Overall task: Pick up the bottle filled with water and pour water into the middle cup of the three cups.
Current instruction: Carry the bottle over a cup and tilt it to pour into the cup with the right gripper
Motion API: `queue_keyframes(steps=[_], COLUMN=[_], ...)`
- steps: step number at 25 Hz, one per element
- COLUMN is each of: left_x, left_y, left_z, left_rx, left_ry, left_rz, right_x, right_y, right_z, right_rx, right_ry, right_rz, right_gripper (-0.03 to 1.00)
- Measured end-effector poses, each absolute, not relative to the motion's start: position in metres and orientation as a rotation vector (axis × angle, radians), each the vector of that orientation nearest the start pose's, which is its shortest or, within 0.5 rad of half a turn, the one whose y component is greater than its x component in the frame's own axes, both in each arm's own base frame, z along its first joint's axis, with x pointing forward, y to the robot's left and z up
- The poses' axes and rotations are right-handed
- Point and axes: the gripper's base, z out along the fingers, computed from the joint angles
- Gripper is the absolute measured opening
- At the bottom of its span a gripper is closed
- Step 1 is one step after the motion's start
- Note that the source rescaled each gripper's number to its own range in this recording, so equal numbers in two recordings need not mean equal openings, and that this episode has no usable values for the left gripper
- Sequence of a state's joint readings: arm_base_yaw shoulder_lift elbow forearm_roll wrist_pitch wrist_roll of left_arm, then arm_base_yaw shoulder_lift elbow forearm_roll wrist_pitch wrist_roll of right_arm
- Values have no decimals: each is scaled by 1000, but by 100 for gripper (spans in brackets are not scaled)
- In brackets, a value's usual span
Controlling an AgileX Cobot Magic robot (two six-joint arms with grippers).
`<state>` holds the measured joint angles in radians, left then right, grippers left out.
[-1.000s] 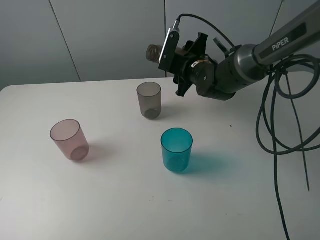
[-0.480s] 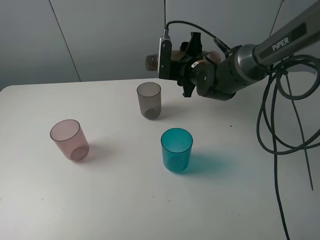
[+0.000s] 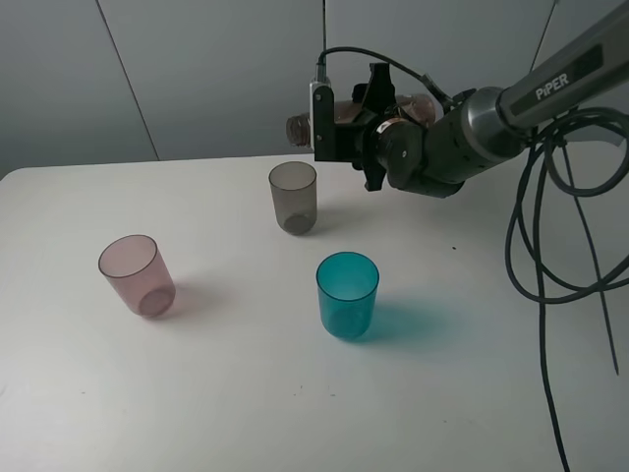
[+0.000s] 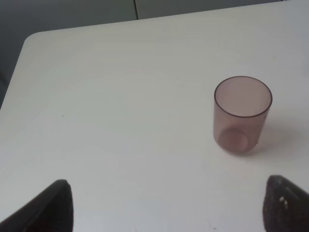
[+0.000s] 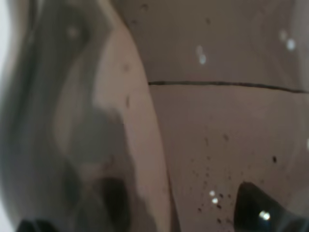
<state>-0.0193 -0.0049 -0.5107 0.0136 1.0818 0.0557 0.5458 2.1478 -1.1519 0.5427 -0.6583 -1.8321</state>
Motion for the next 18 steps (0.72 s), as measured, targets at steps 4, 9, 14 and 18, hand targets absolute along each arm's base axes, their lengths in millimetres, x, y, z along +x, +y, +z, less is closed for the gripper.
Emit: queue_keyframes(steps=[4,9,14,18], left_x=[-8,-8,-8,-8], left_y=[1,1,1,1], left_z=[278,278,278,278], left_rx=[76,76,76,76], left_ry=[2049,2049,2049,2049], left_rz=[39,39,39,39], right_x=[391,391,391,391], right_y=[203,203,203,203], right_z=[127,127,127,127], right_rx=[-1507,-1535,-1567,-1588], right_ry=[1283,1258,1229,1209], right_rz=[-887,-910,-937,-956], right_gripper=[0,0,0,0])
